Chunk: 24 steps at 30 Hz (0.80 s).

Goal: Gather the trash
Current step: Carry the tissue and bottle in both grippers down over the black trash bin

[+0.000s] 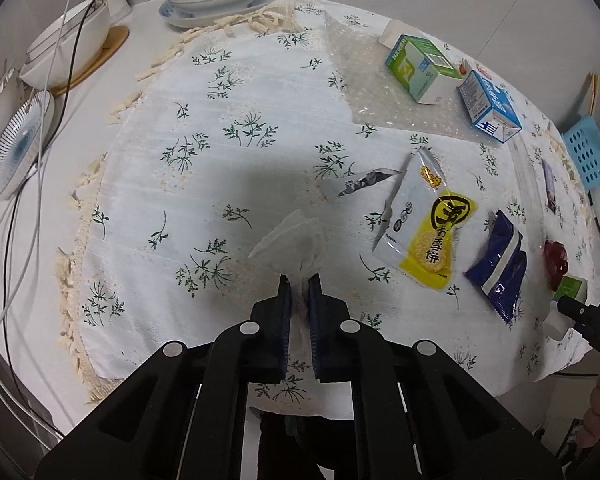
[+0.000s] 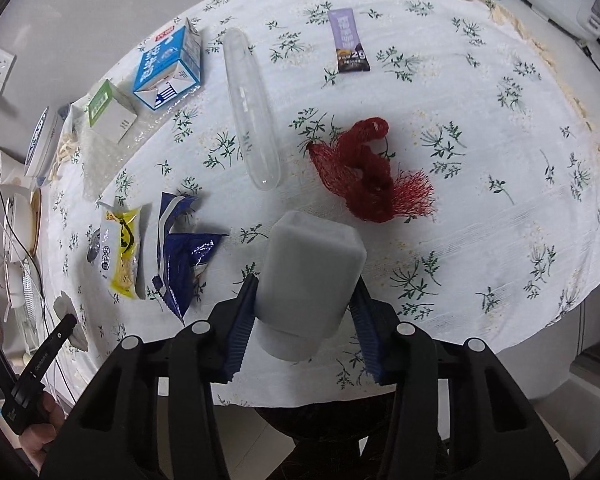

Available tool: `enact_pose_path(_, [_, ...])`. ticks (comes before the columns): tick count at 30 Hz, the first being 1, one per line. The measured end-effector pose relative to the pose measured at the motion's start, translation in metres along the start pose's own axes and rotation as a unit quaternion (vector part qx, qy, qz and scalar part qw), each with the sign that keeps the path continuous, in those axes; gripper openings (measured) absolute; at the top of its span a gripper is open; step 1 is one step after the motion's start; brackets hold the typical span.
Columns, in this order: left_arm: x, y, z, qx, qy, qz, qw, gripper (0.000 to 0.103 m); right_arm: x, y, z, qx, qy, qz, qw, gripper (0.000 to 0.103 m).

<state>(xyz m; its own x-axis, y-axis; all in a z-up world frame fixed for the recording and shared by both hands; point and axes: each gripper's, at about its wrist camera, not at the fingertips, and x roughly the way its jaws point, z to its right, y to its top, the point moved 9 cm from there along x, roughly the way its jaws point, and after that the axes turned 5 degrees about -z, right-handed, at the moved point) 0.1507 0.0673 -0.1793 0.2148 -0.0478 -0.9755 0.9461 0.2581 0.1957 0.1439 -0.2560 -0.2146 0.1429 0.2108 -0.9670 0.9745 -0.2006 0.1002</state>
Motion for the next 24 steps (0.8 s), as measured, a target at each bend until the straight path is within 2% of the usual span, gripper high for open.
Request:
enact_pose_path(3, [-0.005,-0.007,0.009,0.011,-0.001,0.007,0.9999,0.007,-0.009,-0.003,0.000,-0.014,-0.004,0.013,1.000,0.044])
enact_pose_path(4, [-0.003,-0.022,0.006,0.014,-0.003,0.011,0.9998,0.008,-0.012,-0.004,0.000,-0.020,-0.007,0.018,1.000,0.044])
enact_pose_path(24, [-0.048,-0.061,0.043,0.056,-0.024,0.053,0.9967,0.008,-0.071,-0.032,-0.014,-0.113,-0.032,0.108,0.987,0.044])
